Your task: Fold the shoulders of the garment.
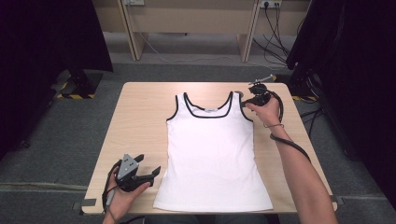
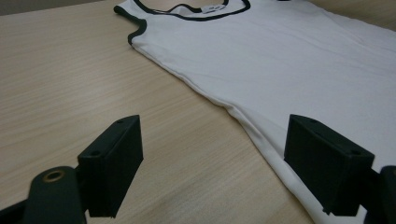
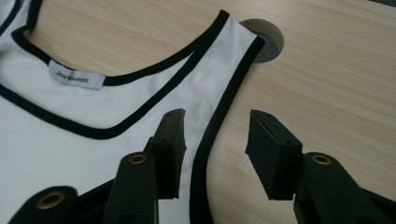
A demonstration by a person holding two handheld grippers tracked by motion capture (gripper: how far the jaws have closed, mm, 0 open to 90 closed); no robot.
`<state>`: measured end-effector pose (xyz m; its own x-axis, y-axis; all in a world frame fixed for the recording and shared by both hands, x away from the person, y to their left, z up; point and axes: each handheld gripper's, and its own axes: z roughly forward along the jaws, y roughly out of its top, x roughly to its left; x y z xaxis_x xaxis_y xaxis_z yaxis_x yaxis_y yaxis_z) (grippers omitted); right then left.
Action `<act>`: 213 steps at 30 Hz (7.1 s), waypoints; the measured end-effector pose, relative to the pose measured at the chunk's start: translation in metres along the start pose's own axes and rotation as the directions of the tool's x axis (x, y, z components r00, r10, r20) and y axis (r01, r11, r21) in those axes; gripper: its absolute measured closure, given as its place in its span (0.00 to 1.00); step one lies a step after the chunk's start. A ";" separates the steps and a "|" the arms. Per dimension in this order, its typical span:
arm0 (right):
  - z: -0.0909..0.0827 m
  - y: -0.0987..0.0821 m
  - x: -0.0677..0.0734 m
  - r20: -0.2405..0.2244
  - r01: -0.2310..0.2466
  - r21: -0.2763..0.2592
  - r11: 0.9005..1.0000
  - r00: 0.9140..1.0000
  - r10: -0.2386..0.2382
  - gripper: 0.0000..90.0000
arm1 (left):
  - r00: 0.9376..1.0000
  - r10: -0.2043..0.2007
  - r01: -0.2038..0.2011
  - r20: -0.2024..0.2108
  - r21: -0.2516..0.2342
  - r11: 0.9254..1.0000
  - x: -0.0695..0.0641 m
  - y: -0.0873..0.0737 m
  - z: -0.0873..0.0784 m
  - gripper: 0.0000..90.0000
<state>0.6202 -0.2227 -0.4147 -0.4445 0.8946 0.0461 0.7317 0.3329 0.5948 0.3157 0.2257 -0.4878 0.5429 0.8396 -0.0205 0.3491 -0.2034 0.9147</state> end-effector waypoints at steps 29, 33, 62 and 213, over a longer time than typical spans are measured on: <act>0.053 0.007 0.002 0.053 -0.059 0.027 0.998 0.997 0.057 0.71 | 1.000 0.019 -0.019 -0.007 0.007 1.000 -0.002 0.000 0.001 0.21; 0.054 0.004 0.004 0.070 -0.049 -0.007 0.999 0.996 0.049 0.81 | 1.000 0.022 -0.022 -0.006 0.007 1.000 -0.003 0.000 0.001 0.21; 0.025 0.000 0.013 -0.047 -0.092 -0.133 0.987 0.995 0.087 0.97 | 0.999 0.035 -0.035 -0.010 0.009 0.999 -0.004 0.001 0.001 0.21; -0.013 -0.078 0.082 -0.248 0.293 -0.134 0.947 0.915 -0.318 0.69 | 0.994 0.107 -0.106 -0.018 0.051 0.993 -0.012 0.002 0.005 0.20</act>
<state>0.5202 -0.1792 -0.4470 -0.7679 0.6385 0.0519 0.4930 0.5373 0.6843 0.3136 0.2129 -0.4882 0.5630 0.8221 0.0852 0.3281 -0.3169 0.8899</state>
